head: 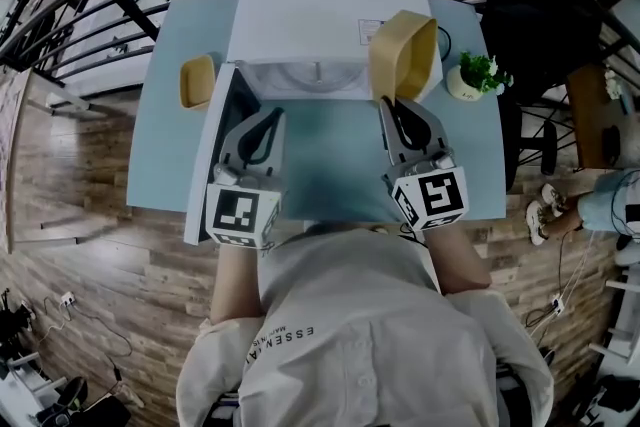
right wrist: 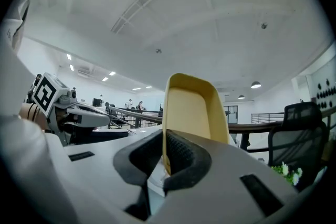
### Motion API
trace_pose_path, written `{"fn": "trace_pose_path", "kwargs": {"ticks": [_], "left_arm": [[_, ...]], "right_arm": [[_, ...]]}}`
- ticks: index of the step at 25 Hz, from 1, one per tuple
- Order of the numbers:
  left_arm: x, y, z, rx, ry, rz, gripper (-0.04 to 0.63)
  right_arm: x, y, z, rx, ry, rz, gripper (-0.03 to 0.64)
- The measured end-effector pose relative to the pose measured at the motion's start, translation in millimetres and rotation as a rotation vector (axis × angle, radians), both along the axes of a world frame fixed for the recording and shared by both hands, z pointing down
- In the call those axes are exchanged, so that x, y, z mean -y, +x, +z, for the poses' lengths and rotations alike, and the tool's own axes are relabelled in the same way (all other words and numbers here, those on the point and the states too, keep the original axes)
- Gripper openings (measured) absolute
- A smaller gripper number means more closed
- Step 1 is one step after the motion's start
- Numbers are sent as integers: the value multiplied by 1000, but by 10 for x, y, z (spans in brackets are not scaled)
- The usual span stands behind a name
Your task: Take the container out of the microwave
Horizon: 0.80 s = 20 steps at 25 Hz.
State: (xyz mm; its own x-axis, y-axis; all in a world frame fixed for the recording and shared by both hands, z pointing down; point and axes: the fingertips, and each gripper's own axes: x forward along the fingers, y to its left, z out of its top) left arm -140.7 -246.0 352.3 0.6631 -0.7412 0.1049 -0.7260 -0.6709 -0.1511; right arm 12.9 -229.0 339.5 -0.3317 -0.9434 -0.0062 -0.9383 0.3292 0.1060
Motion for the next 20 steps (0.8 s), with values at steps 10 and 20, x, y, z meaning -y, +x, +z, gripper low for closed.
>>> {"fn": "trace_pose_path", "kwargs": {"ticks": [10,20], "left_arm": [[87,41,-66,-7,13,8,2],[174,50,-57,-5,7,7,2]], "right_arm": [[86,51,16,2,-6,32,27],[180,160,51,7,-26,79,28]]}}
